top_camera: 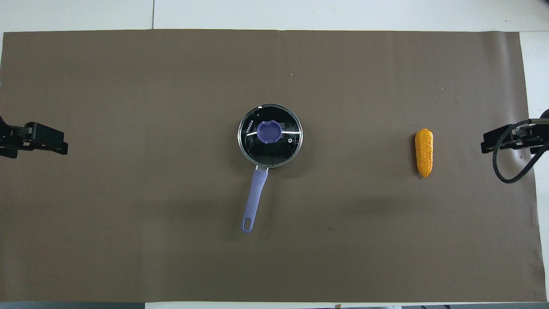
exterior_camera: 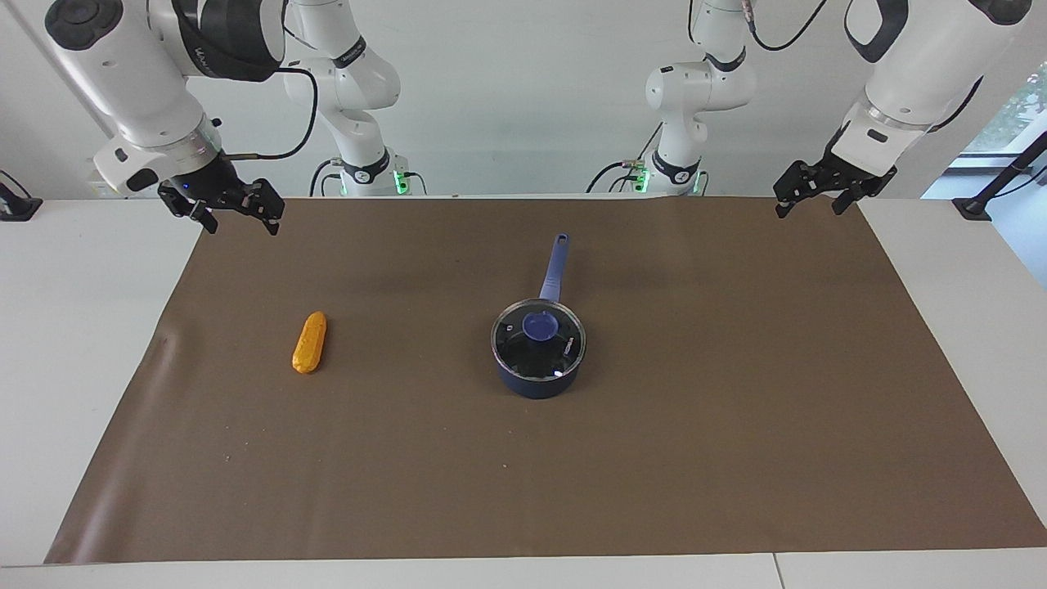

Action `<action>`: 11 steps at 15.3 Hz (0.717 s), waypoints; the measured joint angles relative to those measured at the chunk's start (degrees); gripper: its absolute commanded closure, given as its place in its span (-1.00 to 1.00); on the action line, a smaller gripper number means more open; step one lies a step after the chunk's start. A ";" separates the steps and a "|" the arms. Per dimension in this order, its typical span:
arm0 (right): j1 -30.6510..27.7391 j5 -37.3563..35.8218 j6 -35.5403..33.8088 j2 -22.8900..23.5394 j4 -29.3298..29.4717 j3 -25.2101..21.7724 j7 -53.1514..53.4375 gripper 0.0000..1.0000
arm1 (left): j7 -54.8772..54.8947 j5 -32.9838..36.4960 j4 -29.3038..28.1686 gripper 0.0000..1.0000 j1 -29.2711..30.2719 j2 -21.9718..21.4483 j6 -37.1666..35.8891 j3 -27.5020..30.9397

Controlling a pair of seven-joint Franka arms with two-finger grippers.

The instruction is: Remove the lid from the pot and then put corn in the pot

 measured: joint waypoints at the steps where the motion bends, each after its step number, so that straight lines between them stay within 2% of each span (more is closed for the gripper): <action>1: 0.00 0.00 0.00 0.00 0.00 0.00 0.00 -1.00 | 0.00 0.00 0.00 -1.00 0.00 0.00 0.42 -0.07; 7: -0.03 0.00 0.03 -0.26 0.24 -0.02 0.00 -1.00 | -0.37 -1.38 0.00 -1.00 -0.60 0.49 3.49 -0.87; 9: 0.15 0.14 0.19 -0.48 0.21 0.11 -0.26 -1.00 | -3.71 -1.80 0.02 -1.00 -3.25 1.78 4.83 -1.08; 11: 0.26 0.74 3.22 -0.82 -1.03 0.44 -1.23 -1.00 | -8.98 -2.08 0.14 -1.00 -7.37 4.25 7.01 -1.35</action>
